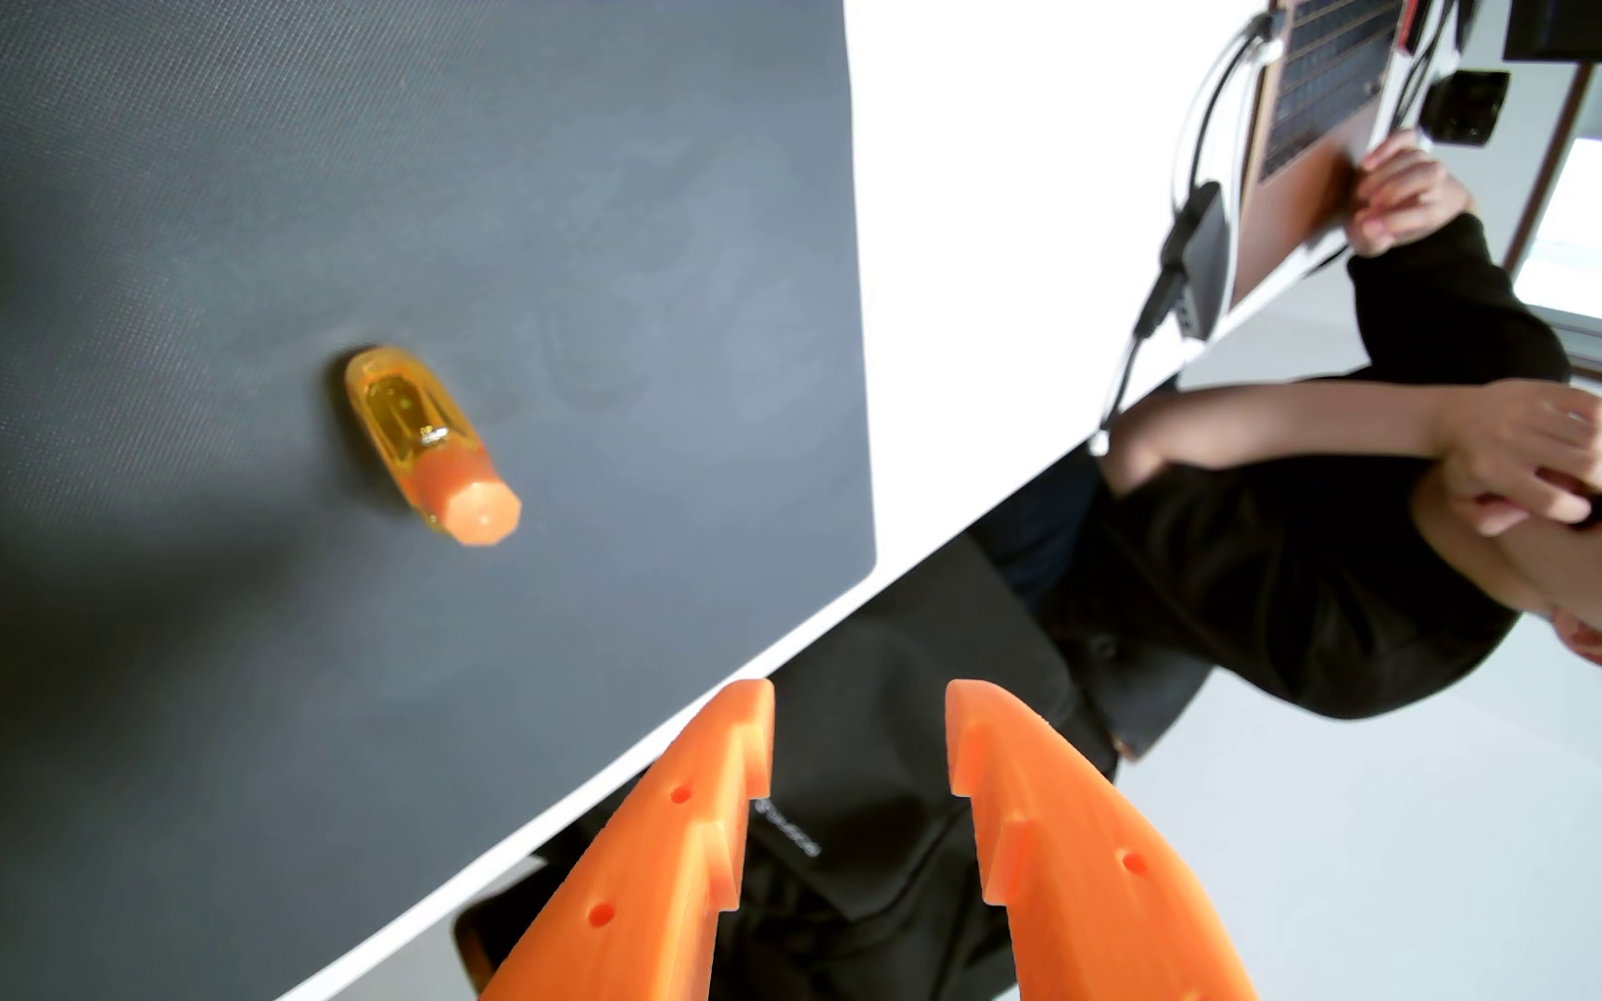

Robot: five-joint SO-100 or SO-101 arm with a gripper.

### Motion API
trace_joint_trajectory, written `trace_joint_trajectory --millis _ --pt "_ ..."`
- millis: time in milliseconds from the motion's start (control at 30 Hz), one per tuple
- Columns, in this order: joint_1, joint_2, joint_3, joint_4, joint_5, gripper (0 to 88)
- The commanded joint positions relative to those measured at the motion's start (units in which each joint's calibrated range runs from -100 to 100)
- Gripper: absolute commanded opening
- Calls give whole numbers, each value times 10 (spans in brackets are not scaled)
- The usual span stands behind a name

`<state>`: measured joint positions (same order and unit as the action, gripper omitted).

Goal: Grab the eyedrops

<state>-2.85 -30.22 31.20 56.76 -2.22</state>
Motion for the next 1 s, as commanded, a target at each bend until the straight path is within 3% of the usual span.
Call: trace_joint_trajectory --millis 0,300,633,967 --pt "3 -16 -14 0 2 108" --pt "3 -7 -21 26 1 167" --pt "32 2 -35 86 -1 166" --pt "46 186 -206 160 14 170"
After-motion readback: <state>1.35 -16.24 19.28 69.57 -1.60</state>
